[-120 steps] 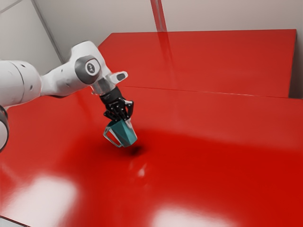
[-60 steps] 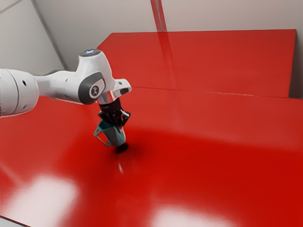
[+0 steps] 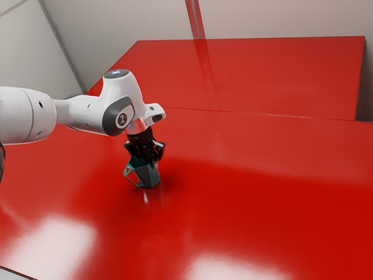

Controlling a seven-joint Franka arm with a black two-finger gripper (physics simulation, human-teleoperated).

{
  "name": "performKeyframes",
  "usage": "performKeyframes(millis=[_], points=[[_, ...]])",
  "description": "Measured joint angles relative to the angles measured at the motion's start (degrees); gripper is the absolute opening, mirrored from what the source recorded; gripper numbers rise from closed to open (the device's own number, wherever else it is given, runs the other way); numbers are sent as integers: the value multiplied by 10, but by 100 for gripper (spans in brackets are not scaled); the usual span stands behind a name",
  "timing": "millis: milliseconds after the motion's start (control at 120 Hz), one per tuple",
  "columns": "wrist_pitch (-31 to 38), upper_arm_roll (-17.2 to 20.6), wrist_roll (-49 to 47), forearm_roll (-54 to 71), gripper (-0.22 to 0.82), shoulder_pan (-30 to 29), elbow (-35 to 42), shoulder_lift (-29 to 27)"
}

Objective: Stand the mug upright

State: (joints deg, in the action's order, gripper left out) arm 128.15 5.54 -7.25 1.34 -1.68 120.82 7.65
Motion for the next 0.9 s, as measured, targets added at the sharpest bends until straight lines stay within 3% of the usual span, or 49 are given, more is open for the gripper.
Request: performKeyframes(millis=[142, 317, 567, 900], points=[[0, 0, 0, -1, 31, 0, -3, -10], [-3, 5, 1, -2, 48, 1, -3, -47], [-31, 9, 2, -4, 57, 33, -37, -77], [-166, 8, 3, 10, 60, 78, -186, -79]])
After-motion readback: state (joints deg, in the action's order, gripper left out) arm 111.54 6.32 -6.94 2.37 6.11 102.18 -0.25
